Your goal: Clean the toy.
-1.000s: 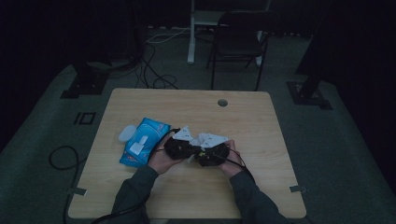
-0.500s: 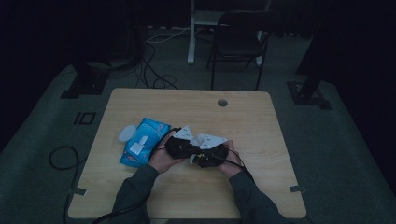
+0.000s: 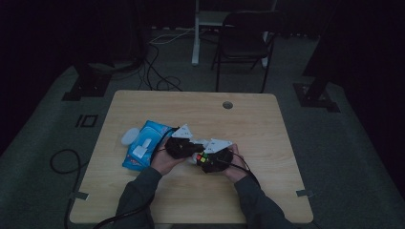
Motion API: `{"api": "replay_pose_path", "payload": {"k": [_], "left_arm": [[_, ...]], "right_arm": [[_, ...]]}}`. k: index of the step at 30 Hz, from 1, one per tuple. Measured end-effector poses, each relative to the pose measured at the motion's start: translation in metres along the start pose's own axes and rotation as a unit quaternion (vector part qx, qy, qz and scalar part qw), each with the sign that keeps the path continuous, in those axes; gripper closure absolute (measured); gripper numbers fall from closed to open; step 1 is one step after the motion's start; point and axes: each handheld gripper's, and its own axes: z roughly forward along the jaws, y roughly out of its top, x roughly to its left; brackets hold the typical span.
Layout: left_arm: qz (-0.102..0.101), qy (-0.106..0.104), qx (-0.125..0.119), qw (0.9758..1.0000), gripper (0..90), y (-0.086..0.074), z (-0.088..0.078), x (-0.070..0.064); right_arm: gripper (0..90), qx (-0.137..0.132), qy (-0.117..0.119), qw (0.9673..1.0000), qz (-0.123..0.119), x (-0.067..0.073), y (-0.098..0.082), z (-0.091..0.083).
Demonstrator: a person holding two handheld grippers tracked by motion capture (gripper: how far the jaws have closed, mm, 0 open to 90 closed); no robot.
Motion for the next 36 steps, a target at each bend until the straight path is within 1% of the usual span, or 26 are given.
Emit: {"api": "replay_pose_path", "payload": {"k": [4,7,12,17,21,26,31,36], "left_arm": [[-0.015,0.022,-0.017,0.9995,87.5,-0.003,-0.006,0.005],[-0.027,0.036,-0.024,0.9987,87.4,-0.006,-0.008,0.008],[-0.038,0.035,-0.024,0.9984,87.5,-0.01,-0.009,0.011],[-0.05,0.026,-0.029,0.998,87.5,-0.013,-0.009,0.013],[-0.051,0.024,-0.026,0.9981,87.5,-0.014,-0.009,0.012],[-0.051,0.015,-0.025,0.9983,87.5,-0.018,-0.011,0.01],[-0.045,0.011,-0.032,0.9984,87.5,-0.016,-0.016,0.006],[-0.033,0.003,-0.042,0.9986,87.5,-0.01,-0.022,-0.001]], "right_arm": [[33.9,-0.004,0.001,1.0,0.005,-0.002,0.0,-0.003],[33.9,-0.006,0.0,1.0,0.008,-0.003,-0.001,-0.004],[33.9,-0.009,0.001,0.9999,0.015,-0.006,-0.002,-0.007],[33.9,-0.018,0.005,0.9995,0.024,-0.009,-0.002,-0.01],[33.9,-0.022,0.001,0.9994,0.025,-0.011,-0.002,-0.012],[33.9,-0.028,-0.006,0.9992,0.029,-0.016,-0.004,-0.017],[33.9,-0.026,-0.016,0.9989,0.035,-0.02,-0.007,-0.019],[33.9,-0.017,-0.024,0.9988,0.04,-0.024,-0.01,-0.014]]}}
